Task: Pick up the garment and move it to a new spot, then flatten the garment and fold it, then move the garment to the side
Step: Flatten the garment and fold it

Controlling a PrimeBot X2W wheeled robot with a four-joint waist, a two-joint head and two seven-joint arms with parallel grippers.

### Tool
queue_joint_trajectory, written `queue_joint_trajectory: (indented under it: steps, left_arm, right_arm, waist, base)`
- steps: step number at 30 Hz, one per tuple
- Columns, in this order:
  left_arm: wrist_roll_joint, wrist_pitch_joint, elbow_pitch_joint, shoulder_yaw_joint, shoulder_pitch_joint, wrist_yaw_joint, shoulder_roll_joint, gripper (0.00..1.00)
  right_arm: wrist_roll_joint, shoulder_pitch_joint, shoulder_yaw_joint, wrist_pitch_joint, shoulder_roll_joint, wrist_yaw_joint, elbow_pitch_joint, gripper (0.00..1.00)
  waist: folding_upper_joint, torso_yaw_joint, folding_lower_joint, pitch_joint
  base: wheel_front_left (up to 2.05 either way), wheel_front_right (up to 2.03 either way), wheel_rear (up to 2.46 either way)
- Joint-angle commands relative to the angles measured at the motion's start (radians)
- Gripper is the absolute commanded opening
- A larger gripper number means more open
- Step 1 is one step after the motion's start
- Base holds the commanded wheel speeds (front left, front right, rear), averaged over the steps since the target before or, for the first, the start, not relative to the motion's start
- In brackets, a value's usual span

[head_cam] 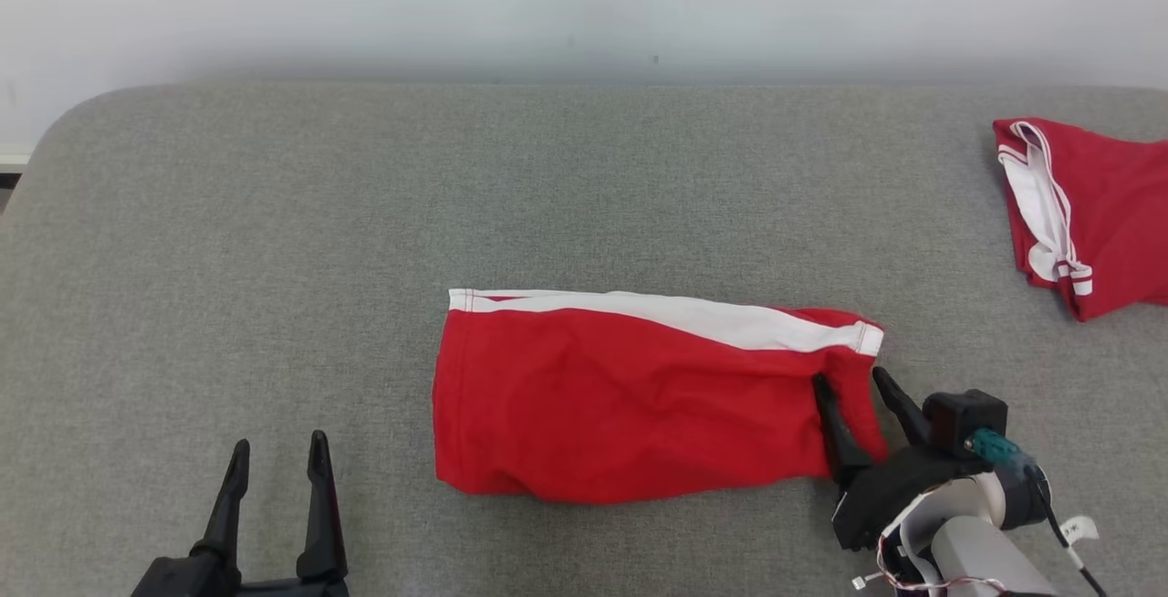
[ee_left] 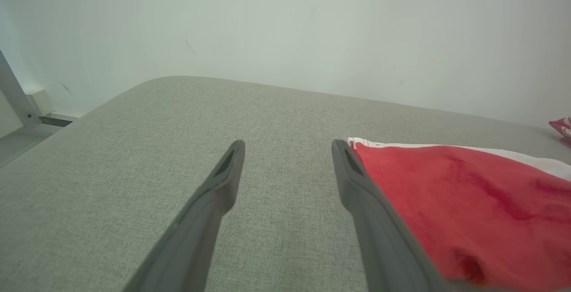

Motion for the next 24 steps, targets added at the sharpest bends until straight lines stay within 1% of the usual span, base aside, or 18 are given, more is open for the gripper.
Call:
queue_joint_trajectory:
  steps: [1,5,8,9,10,11,12,15,16,19,24]
  left_arm:
    - [-0.004,-0.003,0.002,-0.002,-0.007,0.004,-0.002,1.00]
    - [-0.009,-0.003,-0.002,-0.015,-0.004,0.012,-0.002,1.00]
    - [-0.013,-0.003,0.004,-0.016,-0.008,0.010,-0.002,1.00]
    - [-0.014,-0.003,0.003,-0.018,-0.007,0.013,-0.002,1.00]
    - [-0.015,-0.003,0.002,-0.020,-0.005,0.015,-0.002,1.00]
    - [-0.016,-0.003,0.001,-0.021,-0.002,0.016,-0.002,1.00]
    - [-0.018,-0.003,0.001,-0.023,0.000,0.016,-0.002,1.00]
    - [-0.017,-0.003,0.006,-0.026,0.004,0.010,-0.002,1.00]
    - [-0.017,-0.003,0.006,-0.026,0.004,0.010,-0.002,1.00]
    - [-0.015,-0.003,0.009,-0.029,0.002,0.011,-0.002,1.00]
    - [-0.017,-0.003,0.019,-0.030,0.000,0.005,-0.002,1.00]
  right_arm:
    - [0.017,-0.029,0.013,0.018,-0.006,-0.002,0.040,1.00]
    - [0.075,-0.069,0.035,0.054,-0.003,-0.002,0.143,1.00]
    - [0.133,-0.088,0.062,0.069,0.010,-0.002,0.181,1.00]
    - [0.151,-0.093,0.077,0.075,0.012,-0.002,0.187,0.64]
    - [0.170,-0.097,0.093,0.079,0.012,-0.002,0.189,0.40]
    - [0.190,-0.102,0.108,0.084,0.013,-0.002,0.189,0.02]
    - [0.210,-0.107,0.121,0.092,0.013,-0.002,0.188,0.00]
    - [0.255,-0.126,0.161,0.107,-0.018,-0.002,0.186,0.00]
    - [0.255,-0.126,0.161,0.107,-0.018,-0.002,0.186,0.00]
    - [0.289,-0.146,0.183,0.110,-0.078,-0.003,0.195,0.00]
    - [0.334,-0.170,0.189,0.103,-0.174,-0.002,0.209,0.00]
  waist:
    - [-0.0001,0.005,-0.0001,0.003]
    - [-0.0001,0.011,-0.0001,0.004]
    - [-0.0001,0.013,-0.0001,0.003]
    - [-0.0001,0.012,-0.0001,0.002]
    - [-0.0001,0.010,-0.0001,0.001]
    - [-0.0001,0.008,-0.0001,0.000]
    - [-0.0001,0.005,-0.0001,-0.002]
    - [-0.0001,-0.005,-0.0001,-0.005]
    - [-0.0001,-0.005,-0.0001,-0.005]
    - [-0.0001,-0.014,-0.0001,-0.011]
    - [-0.0001,-0.022,-0.0001,-0.024]
  base:
    - [0.00,0.00,0.00]
    - [0.00,0.00,0.00]
    - [0.00,0.00,0.00]
    - [0.00,0.00,0.00]
    - [0.00,0.00,0.00]
    - [0.00,0.00,0.00]
    - [0.00,0.00,0.00]
    - [0.00,0.00,0.00]
    - [0.00,0.00,0.00]
    - [0.00,0.00,0.00]
    - [0.00,0.00,0.00]
